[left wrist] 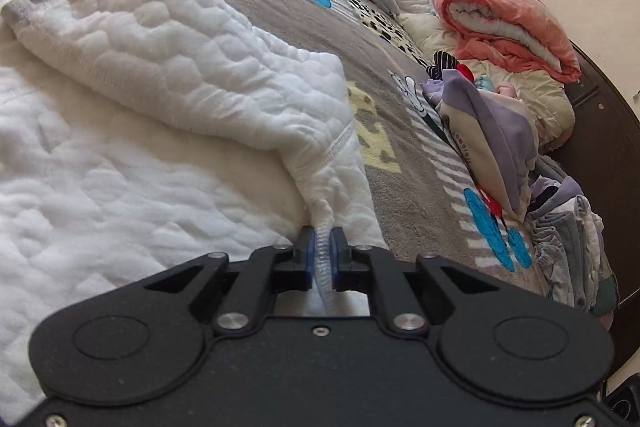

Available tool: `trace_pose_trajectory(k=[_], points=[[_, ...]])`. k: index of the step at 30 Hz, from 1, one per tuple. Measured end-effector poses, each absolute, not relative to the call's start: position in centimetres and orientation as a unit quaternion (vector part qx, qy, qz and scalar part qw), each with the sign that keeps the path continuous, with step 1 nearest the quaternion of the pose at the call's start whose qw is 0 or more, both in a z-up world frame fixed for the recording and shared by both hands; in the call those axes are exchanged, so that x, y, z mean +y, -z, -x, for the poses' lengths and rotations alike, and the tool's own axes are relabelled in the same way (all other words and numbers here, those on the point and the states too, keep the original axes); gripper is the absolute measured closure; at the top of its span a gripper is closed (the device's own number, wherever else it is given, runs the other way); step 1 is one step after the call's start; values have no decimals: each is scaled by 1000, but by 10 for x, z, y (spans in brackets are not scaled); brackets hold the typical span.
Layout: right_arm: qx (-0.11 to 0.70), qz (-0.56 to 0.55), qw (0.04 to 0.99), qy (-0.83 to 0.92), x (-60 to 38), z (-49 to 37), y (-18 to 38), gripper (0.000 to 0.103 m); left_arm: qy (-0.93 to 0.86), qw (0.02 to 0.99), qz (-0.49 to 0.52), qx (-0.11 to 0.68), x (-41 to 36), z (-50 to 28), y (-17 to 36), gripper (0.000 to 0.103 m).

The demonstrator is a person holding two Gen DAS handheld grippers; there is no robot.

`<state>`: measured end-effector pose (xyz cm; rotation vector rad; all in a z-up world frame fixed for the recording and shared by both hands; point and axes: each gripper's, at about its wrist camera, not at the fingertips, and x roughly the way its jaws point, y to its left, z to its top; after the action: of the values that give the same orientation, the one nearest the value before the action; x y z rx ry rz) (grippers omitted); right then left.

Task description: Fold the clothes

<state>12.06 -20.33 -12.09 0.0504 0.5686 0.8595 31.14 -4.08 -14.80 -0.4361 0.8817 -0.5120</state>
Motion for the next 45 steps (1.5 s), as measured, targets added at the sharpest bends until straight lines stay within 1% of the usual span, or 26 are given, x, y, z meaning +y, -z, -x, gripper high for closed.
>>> trace_pose_trajectory(k=[2,3,6,7,11,14,17,19,21,23,27,30,33,34,36,38,41,43,44,45], points=[[272,-13,871,-409,-200,-119,121,2,242,856,192,415,-43,-311,147,95],[269,-13,872,-408,-201,-118,120,2,242,858,187,413,-43,-310,148,92],[275,-25,873,-403,-202,-121,124,2,245,852,195,420,-38,-313,149,91],[278,-25,871,-403,-201,-121,125,2,247,854,182,420,-38,-312,143,91],[277,-33,870,-407,-203,-122,126,0,222,902,97,357,-39,-296,107,91],[274,-40,870,-408,-204,-123,127,0,238,917,80,311,-45,-296,93,91],[274,-39,870,-409,-203,-123,128,0,242,919,57,306,-64,-314,95,91],[274,-42,869,-411,-205,-123,129,0,237,917,40,320,-76,-331,105,91],[274,-45,868,-411,-206,-124,129,0,199,912,17,357,-90,-357,126,91],[275,-45,868,-412,-206,-125,129,0,187,909,15,372,-94,-368,135,90],[275,-54,866,-414,-209,-126,129,0,180,920,30,346,-96,-368,112,90],[276,-57,865,-415,-210,-127,130,0,183,920,33,345,-101,-388,110,90],[276,-57,865,-415,-211,-127,130,0,149,912,31,381,-105,-419,129,91],[276,-57,865,-415,-211,-127,130,0,133,909,31,393,-106,-430,137,94],[277,-58,865,-415,-211,-127,130,0,112,909,71,395,-98,-438,141,98],[277,-60,865,-415,-212,-128,130,0,93,904,103,404,-96,-438,136,98],[276,-62,864,-416,-213,-128,130,0,93,912,100,387,-103,-427,123,99],[276,-62,864,-416,-213,-128,130,0,81,912,72,395,-106,-430,137,97],[276,-63,864,-416,-213,-128,131,0,76,912,63,399,-107,-432,143,97],[276,-63,864,-416,-213,-129,131,0,76,906,92,406,-99,-435,141,98]])
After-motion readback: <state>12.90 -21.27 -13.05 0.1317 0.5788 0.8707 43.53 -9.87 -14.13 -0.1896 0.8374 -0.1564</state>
